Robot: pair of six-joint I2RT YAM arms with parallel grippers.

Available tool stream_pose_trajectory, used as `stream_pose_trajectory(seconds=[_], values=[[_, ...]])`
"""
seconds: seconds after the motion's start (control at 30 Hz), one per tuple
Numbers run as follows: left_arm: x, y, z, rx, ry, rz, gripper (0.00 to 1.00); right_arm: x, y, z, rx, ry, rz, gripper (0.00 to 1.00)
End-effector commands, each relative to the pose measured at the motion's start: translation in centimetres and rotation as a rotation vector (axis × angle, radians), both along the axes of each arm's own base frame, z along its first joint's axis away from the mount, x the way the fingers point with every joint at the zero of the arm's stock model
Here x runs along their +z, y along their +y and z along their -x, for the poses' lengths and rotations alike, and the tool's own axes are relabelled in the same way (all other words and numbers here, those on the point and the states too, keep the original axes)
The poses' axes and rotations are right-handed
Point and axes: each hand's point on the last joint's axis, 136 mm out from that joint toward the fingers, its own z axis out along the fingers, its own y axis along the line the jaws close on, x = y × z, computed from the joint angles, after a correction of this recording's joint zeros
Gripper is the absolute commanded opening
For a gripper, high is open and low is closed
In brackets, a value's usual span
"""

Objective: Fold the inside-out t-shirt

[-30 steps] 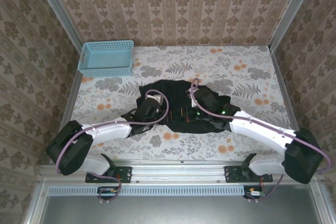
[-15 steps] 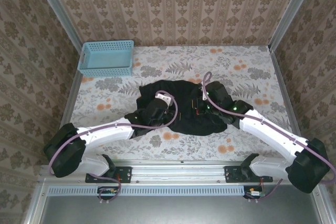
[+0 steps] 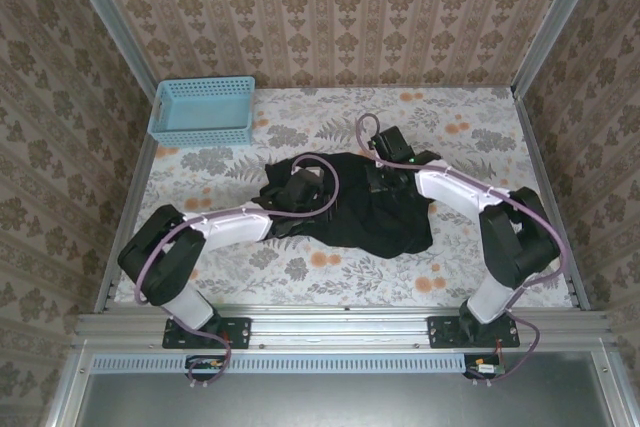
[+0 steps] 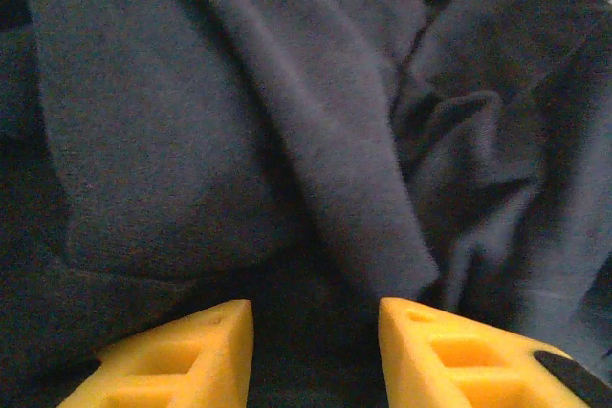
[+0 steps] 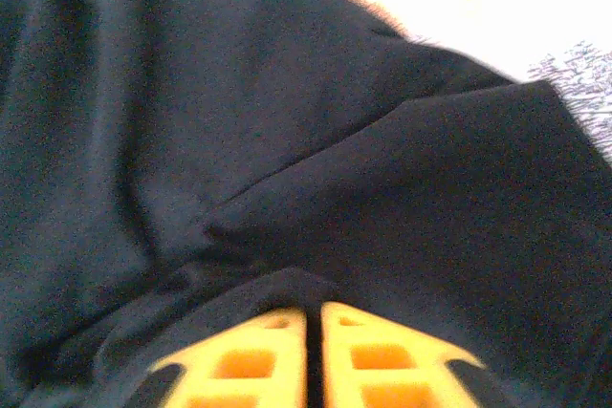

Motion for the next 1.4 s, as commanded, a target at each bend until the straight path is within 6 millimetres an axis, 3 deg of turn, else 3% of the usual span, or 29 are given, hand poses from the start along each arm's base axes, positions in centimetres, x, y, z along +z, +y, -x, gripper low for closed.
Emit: stream_pose_trajectory(seconds=[0.0,0.07,0.17,0.33,0.43,0.5,0.6,0.7,0.73,0.8,0.93,1.07,1.17,1.37], values=[[0.8,-0.8,-0.2,0.003,0.028,0.025,0.40,2.7,-1.5,-0.4,-0.012,-0.047,0.084,0.33],[0.9,-0.4,-0.2,0.012,0.027,0.025,0.39,3.2,-1.4,1.4,0.008,-0.049,0.051,0.46],[1.2,-0.2,-0.1,0.012,0.019,0.021,0.39,2.8,-0.8,4.7,0.043,-0.022,-0.037,0.57],[2.2,-1.2,0.2,-0.033,-0.007,0.045,0.40,-0.2,-0.3,8.3,0.042,0.061,-0.119,0.66],[2.2,-1.7,0.2,-0.049,0.001,0.050,0.39,-1.7,0.1,8.8,0.047,0.086,-0.116,0.67],[2.2,-1.8,0.1,-0.052,-0.001,0.047,0.39,-2.7,-0.4,8.6,0.015,0.105,-0.074,0.62],[1.6,-1.6,-0.2,-0.053,0.012,0.001,0.40,-3.0,-3.0,7.9,-0.086,0.106,0.015,0.32],[0.6,-0.4,-0.5,-0.029,0.026,-0.063,0.39,-1.6,-4.1,7.5,-0.115,0.061,-0.050,0.14],[0.4,0.0,-0.6,-0.020,0.024,-0.084,0.37,-0.1,-4.0,7.4,-0.104,0.032,-0.099,0.11],[1.0,0.7,-0.8,-0.009,-0.014,-0.185,0.29,0.8,-3.3,7.3,-0.074,0.040,-0.173,0.02],[5.3,-0.7,0.2,-0.054,-0.184,-0.319,0.28,1.8,-1.0,7.5,-0.018,0.075,-0.330,0.00],[8.3,-4.0,2.1,-0.150,-0.248,-0.146,0.35,4.0,0.0,7.8,0.010,0.039,-0.428,0.00],[8.3,-6.7,3.4,-0.236,-0.224,-0.048,0.42,5.8,0.3,8.2,0.034,0.010,-0.469,0.00],[5.7,-8.0,3.2,-0.230,-0.153,-0.028,0.49,7.7,0.9,9.1,0.050,-0.014,-0.559,0.00]])
